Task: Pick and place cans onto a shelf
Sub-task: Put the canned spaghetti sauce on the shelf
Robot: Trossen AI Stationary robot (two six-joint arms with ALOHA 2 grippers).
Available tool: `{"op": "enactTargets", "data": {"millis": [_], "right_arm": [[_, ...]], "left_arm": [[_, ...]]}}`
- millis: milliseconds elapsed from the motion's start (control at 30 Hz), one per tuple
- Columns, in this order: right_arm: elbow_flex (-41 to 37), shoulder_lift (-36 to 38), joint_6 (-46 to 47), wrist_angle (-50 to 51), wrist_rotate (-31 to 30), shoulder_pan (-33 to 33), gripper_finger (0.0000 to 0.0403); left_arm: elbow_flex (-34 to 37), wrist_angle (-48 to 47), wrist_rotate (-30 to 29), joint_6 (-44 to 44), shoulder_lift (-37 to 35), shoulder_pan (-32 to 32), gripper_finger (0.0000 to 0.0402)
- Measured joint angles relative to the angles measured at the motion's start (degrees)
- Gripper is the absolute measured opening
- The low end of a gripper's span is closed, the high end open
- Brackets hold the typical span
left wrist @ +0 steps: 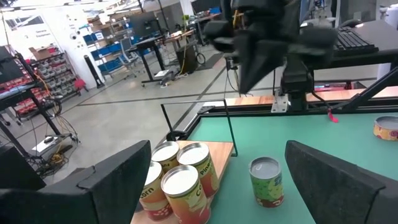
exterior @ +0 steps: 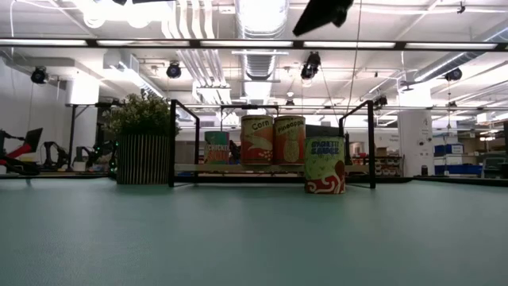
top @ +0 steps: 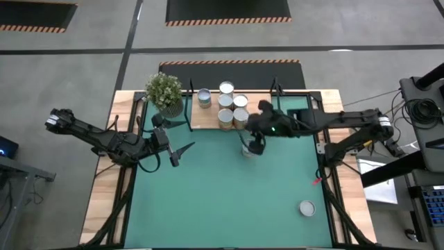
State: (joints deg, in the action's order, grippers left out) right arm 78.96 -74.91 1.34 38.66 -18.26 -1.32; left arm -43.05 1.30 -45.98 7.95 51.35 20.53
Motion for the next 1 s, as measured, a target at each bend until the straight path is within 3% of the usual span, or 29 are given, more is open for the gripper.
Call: {"op": "enactTargets", "data": {"millis": [533,900,1000], "right_arm": [[-1.8,-2.5,9.7,-0.1,-2.9,-15.9,0.0009],[-14.3,-3.4,23.4,-0.4,-2.9,-20.7,0.0009],[-17.7,-3.3,24.5,-2.3,-7.0,-20.6,0.0009]], "left_arm": [[0.0,0.0,0.0,-0.1,0.0,0.0,0.0352],[0.0,0.0,0.0,-0.2,0.0,0.0,0.0352],[0.0,0.0,0.0,-0.2,0.0,0.0,0.0352]]}}
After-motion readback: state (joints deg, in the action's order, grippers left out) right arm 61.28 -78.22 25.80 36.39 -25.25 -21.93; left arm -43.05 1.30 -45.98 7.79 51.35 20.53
